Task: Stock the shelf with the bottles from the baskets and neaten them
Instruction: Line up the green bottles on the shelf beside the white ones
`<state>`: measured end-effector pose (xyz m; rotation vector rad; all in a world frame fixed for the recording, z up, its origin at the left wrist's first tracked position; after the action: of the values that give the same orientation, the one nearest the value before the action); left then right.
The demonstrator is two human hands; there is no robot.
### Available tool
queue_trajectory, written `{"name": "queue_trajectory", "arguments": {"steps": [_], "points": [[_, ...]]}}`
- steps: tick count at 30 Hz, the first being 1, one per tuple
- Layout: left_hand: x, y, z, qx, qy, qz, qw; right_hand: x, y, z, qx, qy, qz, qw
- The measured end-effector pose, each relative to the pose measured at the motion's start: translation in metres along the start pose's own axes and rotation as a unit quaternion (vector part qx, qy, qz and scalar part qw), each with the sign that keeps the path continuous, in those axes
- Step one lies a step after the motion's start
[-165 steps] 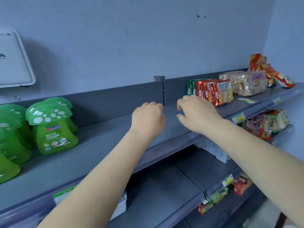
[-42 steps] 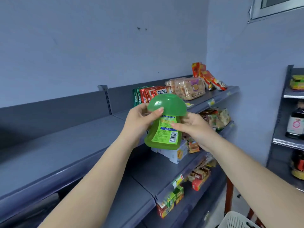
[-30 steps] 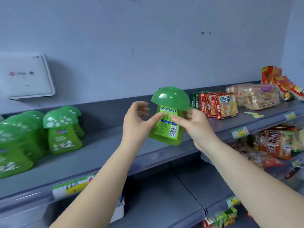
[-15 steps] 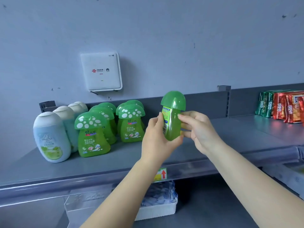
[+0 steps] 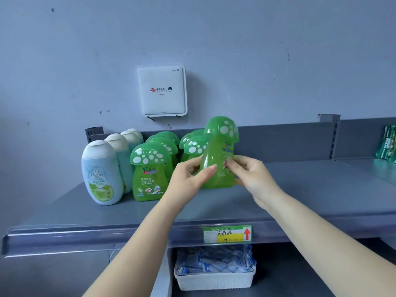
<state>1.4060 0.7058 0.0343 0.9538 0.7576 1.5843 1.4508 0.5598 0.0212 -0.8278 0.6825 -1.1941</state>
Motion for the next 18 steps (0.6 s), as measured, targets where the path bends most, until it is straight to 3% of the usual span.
{"name": "queue_trajectory", "arguments": {"steps": [3,10,18], "points": [[0.017,-0.009,0.000,0.018,0.017,0.017,1.000,-0.005,0.008,0.006,-0.010,0.008,-0.001,1.000],[0.036,-0.030,0.001,0.024,0.126,0.200,0.971,-0.019,0.023,0.020,0.020,0.044,-0.111,0.993],[0.041,-0.048,0.008,0.060,0.147,0.282,0.946,-0.035,0.035,0.026,0.017,0.054,-0.195,0.979]]}}
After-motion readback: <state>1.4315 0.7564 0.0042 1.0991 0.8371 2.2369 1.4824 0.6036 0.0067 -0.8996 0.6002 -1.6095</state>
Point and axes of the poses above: each hand's wrist, its own z-axis towards the middle knuckle, its own x-axis out of the back of the hand, y = z × x, the point moved 4 cm from there along z, towards the middle knuckle, and after that the axes turned 8 degrees about x, right-handed, at the moved point
